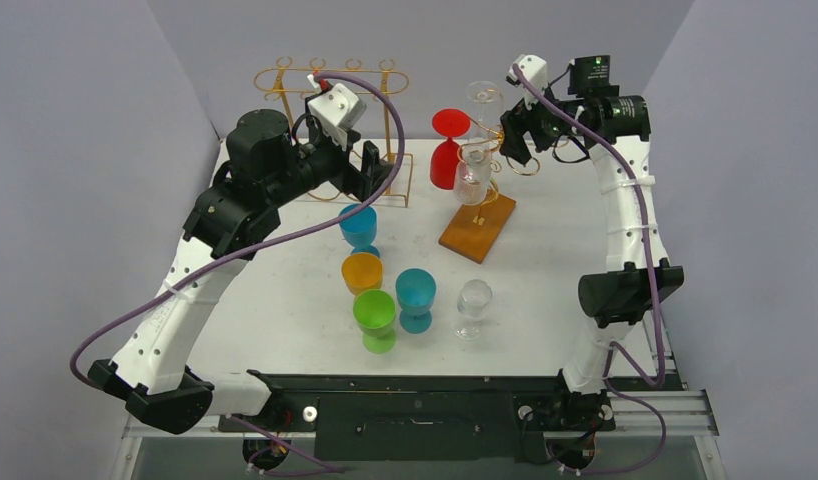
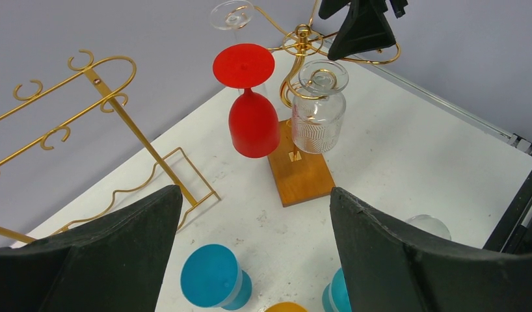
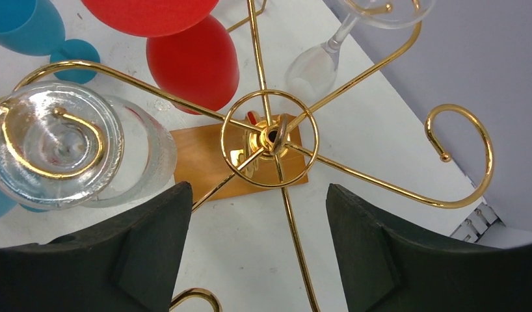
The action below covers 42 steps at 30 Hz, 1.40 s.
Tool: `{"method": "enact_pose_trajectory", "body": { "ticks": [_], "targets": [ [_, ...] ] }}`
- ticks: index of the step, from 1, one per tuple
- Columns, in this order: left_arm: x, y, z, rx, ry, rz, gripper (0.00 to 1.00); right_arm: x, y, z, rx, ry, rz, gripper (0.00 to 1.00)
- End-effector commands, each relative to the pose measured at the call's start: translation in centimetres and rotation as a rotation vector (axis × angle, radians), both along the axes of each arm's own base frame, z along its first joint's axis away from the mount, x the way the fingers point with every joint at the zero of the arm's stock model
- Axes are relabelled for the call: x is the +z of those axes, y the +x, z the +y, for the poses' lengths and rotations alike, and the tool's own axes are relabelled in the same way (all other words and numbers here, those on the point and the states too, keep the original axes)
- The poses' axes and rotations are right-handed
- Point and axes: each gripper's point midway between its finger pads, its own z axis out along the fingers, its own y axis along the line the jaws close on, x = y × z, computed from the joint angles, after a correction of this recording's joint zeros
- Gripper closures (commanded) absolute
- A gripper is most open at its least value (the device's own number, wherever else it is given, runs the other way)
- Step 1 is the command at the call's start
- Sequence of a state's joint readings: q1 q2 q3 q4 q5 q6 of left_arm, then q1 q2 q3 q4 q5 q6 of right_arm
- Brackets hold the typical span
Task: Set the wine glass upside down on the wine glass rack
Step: Adjust the wine rack at the center of the board.
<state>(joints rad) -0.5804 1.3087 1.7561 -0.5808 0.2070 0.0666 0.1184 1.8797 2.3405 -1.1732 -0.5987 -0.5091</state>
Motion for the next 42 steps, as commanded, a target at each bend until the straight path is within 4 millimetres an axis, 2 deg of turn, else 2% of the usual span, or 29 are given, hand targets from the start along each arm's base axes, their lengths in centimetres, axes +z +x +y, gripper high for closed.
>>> {"method": "enact_pose_trajectory", "body": {
  "ticks": [1,10,14,19,32,42],
  "targets": [
    [2.0,-0.5,0.7,0.003,-0.020,-0.060,0.19,2.7,-0.8,0.4,0.108,-0.027,-0.117,0.29],
    [1.7,-0.5,0.8,-0.001,-0.016,-0.048,0.18,0.8,0.0,0.3,0.113,-0.073,-0.098,0.31],
    [1.6,-0.7,0.8,-0.012,-0.013,-0.041,0.18,0.6,0.7,0.3,0.107,-0.076,-0.109,0.32],
    [1.3,-0.8,0.7,-0.021,-0.010,-0.036,0.18,0.5,1.1,0.8,0.120,-0.077,-0.128,0.31],
    [1.4,-0.7,0.7,-0.027,-0.020,-0.038,0.18,-2.0,2.4,1.8,0.131,-0.094,-0.084,0.27],
    [1.5,-0.7,0.6,-0.030,-0.034,-0.036,0.18,-3.6,2.6,1.6,0.112,-0.098,-0.035,0.29]
  ]
}}
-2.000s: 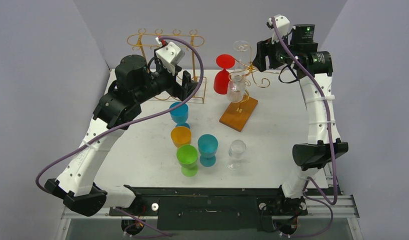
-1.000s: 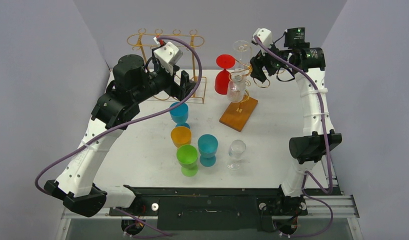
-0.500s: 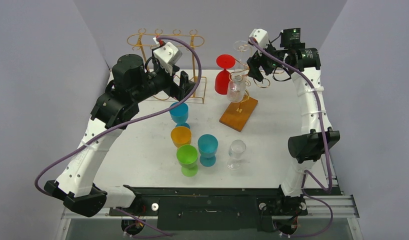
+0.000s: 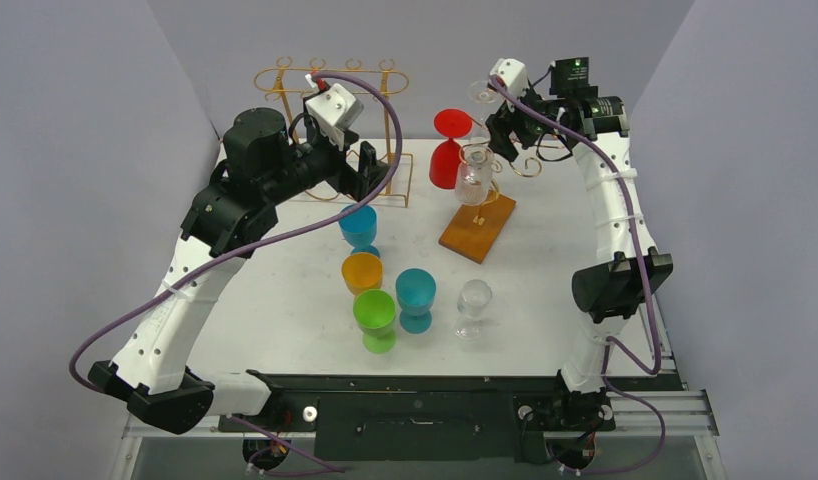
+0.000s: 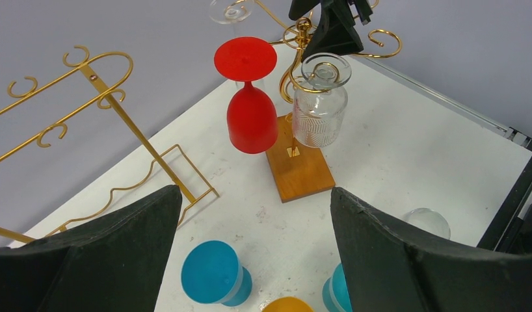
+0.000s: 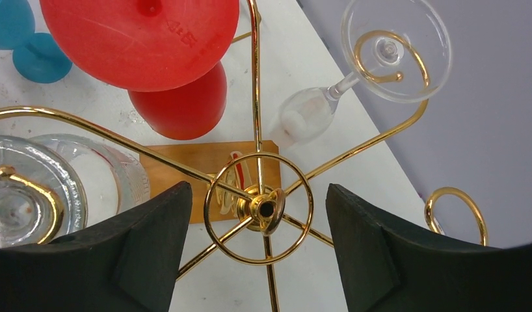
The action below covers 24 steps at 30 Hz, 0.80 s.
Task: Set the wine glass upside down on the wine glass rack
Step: Adjust the wine rack at the center of the board.
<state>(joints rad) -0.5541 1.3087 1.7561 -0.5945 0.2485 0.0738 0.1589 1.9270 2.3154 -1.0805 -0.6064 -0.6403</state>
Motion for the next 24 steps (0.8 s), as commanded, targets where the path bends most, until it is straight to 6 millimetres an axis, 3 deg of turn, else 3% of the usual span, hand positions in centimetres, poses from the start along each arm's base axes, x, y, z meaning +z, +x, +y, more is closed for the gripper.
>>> {"method": "enact_pose_trajectory", "body": {
  "ticks": [1,7,24],
  "targets": [
    [1.9,-0.7,0.3,-0.014,-0.042,-0.046,0.18,-2.3,0.2,-0.4,-0.019,-0.030,0.061,0.29],
    [2.3,-0.9,0.4,-0.014,-0.049,-0.055,0.18,-2.4,0.4,-0.4,-0.071,0.003,0.082,0.33],
    [2.9,-1.7,0.9,-0.009,-0.068,-0.073,0.18,-1.7,2.2,2.7,-0.273,0.202,0.148,0.68]
  ]
}}
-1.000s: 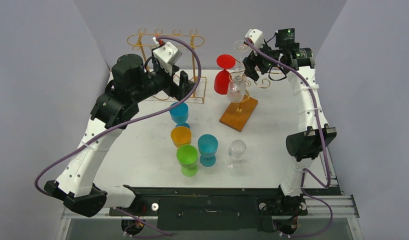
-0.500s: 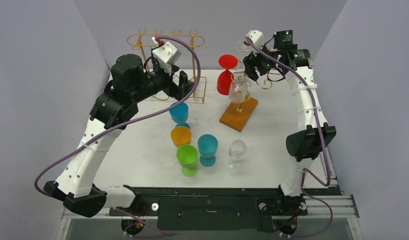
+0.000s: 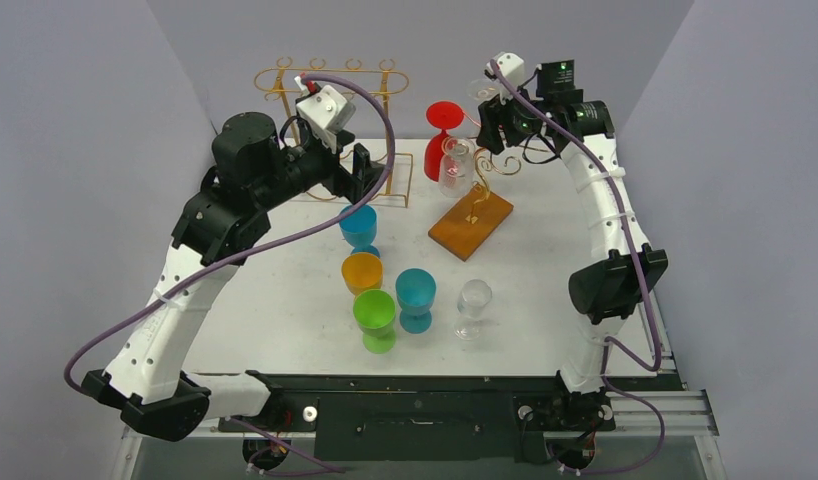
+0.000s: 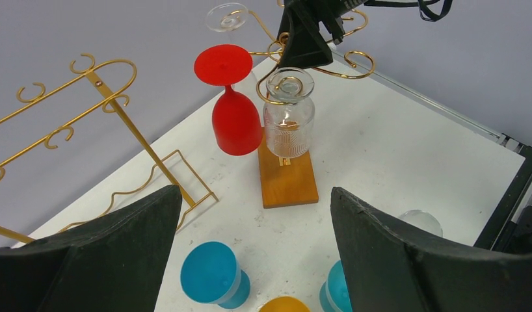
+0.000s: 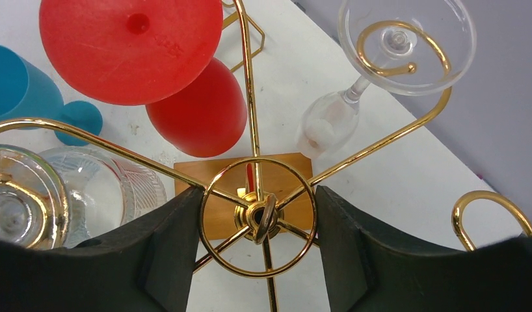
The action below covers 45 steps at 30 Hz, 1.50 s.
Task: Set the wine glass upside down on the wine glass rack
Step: Adjust the wine rack at the center of the board.
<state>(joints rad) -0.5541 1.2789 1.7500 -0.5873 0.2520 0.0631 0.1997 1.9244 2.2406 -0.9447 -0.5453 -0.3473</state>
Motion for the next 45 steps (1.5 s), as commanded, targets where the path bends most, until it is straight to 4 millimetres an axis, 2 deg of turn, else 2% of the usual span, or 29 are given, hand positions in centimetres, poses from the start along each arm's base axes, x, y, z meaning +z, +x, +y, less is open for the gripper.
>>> {"method": "enact_pose_trajectory", "body": {
  "ticks": [1,14,22,27,30,34,38,42,45],
  "targets": [
    [1.9,-0.9,0.5,-0.007,-0.042,-0.055,0.18,-1.0,1.1,0.8,-0.112,0.051,0.056,0.69],
    [2.2,-1.5,0.8,-0.009,-0.048,-0.064,0.18,-2.5,1.1,0.6,-0.345,0.056,0.102,0.76],
    [2.2,-1.5,1.0,-0.005,-0.044,-0.067,0.18,-2.9,0.7,1.4,-0.458,0.062,0.118,0.74],
    [2.1,-1.5,1.0,-0.004,-0.045,-0.065,0.18,-2.7,1.3,1.7,-0.514,0.091,0.133,0.73],
    [2.2,-1.6,1.1,-0.002,-0.044,-0.068,0.18,-2.5,1.4,1.8,-0.515,0.098,0.137,0.67],
    [2.0,-1.6,1.2,0.003,-0.037,-0.063,0.18,-1.2,1.2,2.0,-0.490,0.116,0.117,0.56],
    [1.3,-1.2,1.5,0.021,-0.031,-0.053,0.17,0.8,0.9,2.3,-0.446,0.149,0.093,0.48],
    [0.0,-1.0,1.9,0.032,-0.016,-0.019,0.16,2.9,0.5,2.6,-0.399,0.199,0.065,0.38],
    [-0.3,-0.9,1.9,0.034,-0.023,-0.008,0.16,4.2,0.2,2.8,-0.367,0.225,0.044,0.28]
  ]
}}
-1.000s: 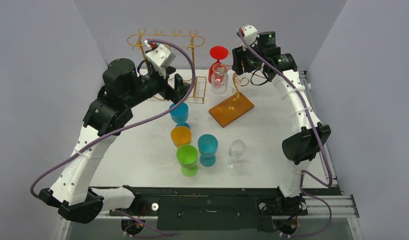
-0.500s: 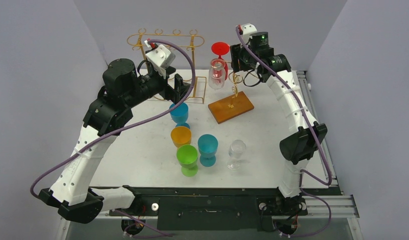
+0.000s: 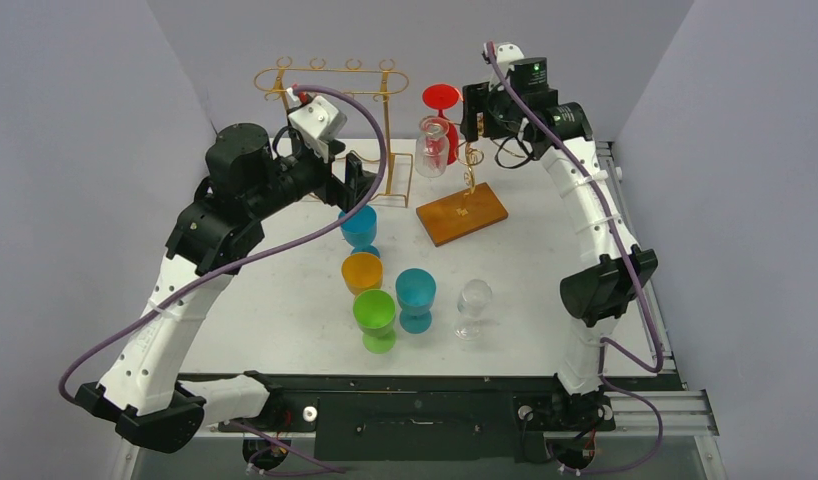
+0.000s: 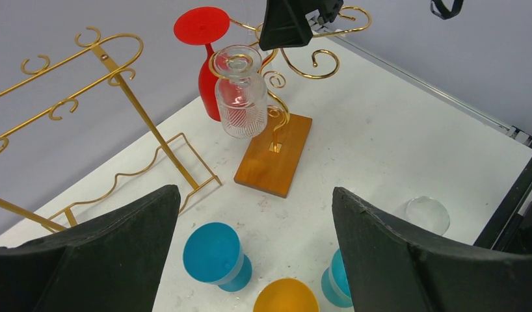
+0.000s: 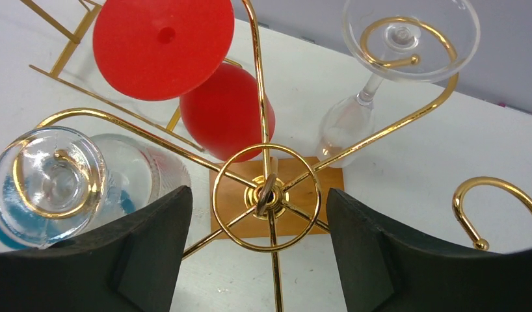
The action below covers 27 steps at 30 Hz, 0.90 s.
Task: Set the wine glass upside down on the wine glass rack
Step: Adjust the wine rack at the center of the board.
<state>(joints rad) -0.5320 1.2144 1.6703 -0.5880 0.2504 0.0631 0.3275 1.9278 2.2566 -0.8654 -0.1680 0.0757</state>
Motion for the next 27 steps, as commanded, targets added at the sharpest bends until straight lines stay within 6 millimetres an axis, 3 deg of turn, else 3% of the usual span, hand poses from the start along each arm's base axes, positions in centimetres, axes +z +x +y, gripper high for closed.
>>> {"method": "enact_pose_trajectory", "body": {
  "ticks": [1,9,16,20,25,27],
  "targets": [
    [0.9,-0.2,0.5,0.010,-0.033,-0.023,0.16,3.4,-0.9,0.7,0.041,0.098,-0.044,0.27],
    [0.9,-0.2,0.6,0.011,-0.034,-0.026,0.15,5.1,-0.9,-0.4,0.023,0.121,-0.074,0.24],
    [-0.1,0.2,0.9,0.023,-0.028,0.009,0.13,9.0,-2.9,-1.4,-0.003,0.183,-0.151,0.24],
    [-1.1,0.9,1.4,0.052,-0.023,0.058,0.02,10.6,-5.4,-2.1,-0.062,0.217,-0.193,0.23],
    [-2.0,1.9,2.8,0.094,-0.009,0.111,0.04,11.9,-10.8,-1.5,-0.098,0.268,-0.247,0.22],
    [-2.8,2.2,3.5,0.124,-0.022,0.166,0.04,11.2,-13.3,-0.5,-0.081,0.259,-0.237,0.21]
  ]
}}
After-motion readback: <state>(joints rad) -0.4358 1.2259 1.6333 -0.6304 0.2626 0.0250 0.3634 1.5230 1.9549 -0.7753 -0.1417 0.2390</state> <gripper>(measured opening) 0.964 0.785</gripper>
